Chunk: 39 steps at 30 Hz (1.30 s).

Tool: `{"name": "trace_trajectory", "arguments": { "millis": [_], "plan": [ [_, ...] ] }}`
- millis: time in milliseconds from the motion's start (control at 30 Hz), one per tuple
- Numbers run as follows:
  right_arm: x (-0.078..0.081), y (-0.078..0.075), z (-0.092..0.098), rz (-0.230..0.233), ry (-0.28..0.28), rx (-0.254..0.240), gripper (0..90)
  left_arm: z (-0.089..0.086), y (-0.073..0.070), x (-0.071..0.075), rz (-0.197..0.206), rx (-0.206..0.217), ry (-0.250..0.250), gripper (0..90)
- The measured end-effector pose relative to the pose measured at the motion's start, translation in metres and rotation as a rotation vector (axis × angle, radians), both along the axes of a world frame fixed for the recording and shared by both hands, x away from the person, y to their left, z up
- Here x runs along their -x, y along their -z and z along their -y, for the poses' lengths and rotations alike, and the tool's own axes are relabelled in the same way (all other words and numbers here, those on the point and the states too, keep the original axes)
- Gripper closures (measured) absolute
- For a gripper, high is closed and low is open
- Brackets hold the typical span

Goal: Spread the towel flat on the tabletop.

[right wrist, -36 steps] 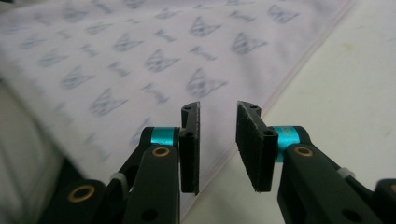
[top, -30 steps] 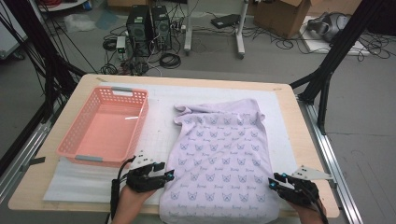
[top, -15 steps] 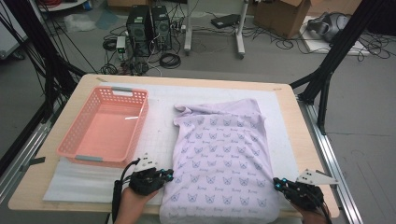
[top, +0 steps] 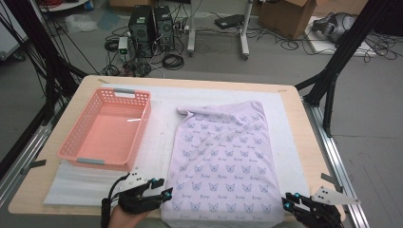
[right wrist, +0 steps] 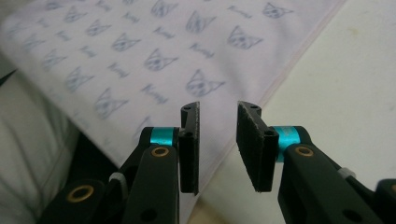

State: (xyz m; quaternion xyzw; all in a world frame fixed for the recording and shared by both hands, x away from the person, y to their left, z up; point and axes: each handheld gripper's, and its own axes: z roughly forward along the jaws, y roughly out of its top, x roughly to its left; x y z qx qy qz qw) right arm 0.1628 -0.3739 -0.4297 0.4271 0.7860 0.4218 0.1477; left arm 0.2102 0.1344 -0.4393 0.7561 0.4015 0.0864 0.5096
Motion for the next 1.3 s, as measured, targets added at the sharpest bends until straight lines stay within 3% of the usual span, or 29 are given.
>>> {"name": "trace_trajectory", "arguments": {
  "millis": [133,267,300,367,433,467,533,633,767,933,1067,1100,1167,1300],
  "plan": [
    [-0.024,0.005,-0.008,0.017,0.052,0.050,67.8,0.008,0.004,-0.025,-0.019,-0.016,-0.038,48.4],
    [-0.046,0.013,-0.016,-0.018,0.085,0.105,64.1,0.018,0.012,-0.041,-0.072,-0.050,-0.037,51.3],
    [-0.050,0.016,-0.018,-0.029,0.084,0.112,63.6,0.022,0.014,-0.042,-0.086,-0.059,-0.017,56.3],
    [-0.052,0.016,-0.019,-0.029,0.080,0.112,65.9,0.028,0.014,-0.040,-0.065,-0.087,-0.015,63.3],
    [-0.052,0.016,-0.019,-0.029,0.070,0.115,78.7,0.032,0.014,-0.039,-0.051,-0.134,-0.035,77.7],
    [-0.051,0.016,-0.019,-0.032,0.052,0.108,86.7,0.032,0.014,-0.039,-0.055,-0.137,-0.037,87.3],
    [-0.050,0.016,-0.020,-0.020,0.051,0.119,87.7,0.032,0.012,-0.038,-0.061,-0.142,-0.043,88.4],
    [-0.046,0.015,-0.015,-0.028,0.041,0.089,87.9,0.029,0.012,-0.032,-0.056,-0.134,-0.048,88.8],
    [-0.033,0.010,-0.007,-0.022,0.028,0.041,87.9,0.021,0.008,-0.019,-0.047,-0.116,-0.037,88.9],
    [-0.015,0.005,-0.003,-0.022,0.005,0.025,87.9,0.012,0.001,0.005,-0.035,-0.095,-0.015,88.9],
    [0.004,0.003,-0.002,-0.058,-0.040,0.025,87.0,0.007,0.003,0.018,-0.031,-0.086,0.003,87.7],
    [0.007,0.004,-0.002,-0.074,-0.054,0.036,83.8,0.007,0.003,0.018,-0.023,-0.089,-0.007,76.7],
    [0.008,0.006,-0.002,-0.068,-0.021,0.043,70.6,0.007,0.003,0.013,0.013,-0.095,-0.024,62.2],
    [-0.007,0.006,0.000,-0.037,0.032,0.030,66.4,0.009,0.005,0.000,0.033,-0.060,-0.024,51.7]
  ]
}}
